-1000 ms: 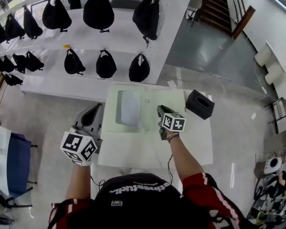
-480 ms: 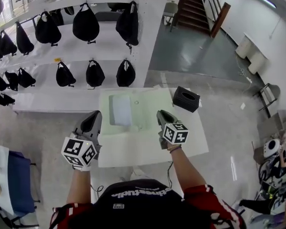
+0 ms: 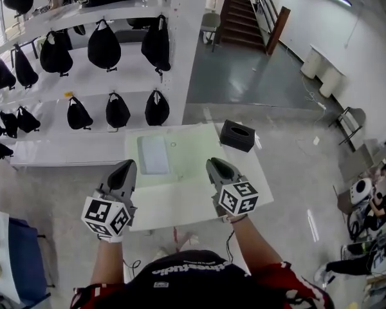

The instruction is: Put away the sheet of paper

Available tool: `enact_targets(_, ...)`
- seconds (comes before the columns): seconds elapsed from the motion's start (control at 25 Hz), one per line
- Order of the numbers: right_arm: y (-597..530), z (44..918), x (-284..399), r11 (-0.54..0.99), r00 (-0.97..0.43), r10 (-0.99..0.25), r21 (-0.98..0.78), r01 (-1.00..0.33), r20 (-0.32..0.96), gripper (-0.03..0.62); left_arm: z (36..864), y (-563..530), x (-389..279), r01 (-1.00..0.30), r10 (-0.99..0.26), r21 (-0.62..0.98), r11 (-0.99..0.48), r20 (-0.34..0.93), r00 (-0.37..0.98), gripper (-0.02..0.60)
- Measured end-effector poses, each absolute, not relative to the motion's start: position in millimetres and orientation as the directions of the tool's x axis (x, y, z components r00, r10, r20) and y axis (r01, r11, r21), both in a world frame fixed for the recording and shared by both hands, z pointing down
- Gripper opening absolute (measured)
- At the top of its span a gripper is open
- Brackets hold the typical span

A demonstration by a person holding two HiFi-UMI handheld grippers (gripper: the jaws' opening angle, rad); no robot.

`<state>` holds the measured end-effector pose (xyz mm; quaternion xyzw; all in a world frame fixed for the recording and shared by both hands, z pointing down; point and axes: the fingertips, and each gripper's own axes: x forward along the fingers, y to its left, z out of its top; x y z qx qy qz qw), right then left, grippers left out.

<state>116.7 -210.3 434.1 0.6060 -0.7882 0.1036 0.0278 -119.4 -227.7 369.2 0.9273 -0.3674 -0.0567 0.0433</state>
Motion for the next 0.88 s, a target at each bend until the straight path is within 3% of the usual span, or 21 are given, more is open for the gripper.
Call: enact_targets(0.88,-112.0,351.4,161.6,0.320,-0.325,-0.945,-0.100,-0.942,0.037,0.043,333.7,-136.0,-76.5,-0.741,-0.747,0.103,-0.664,-0.126,0.652,0.003)
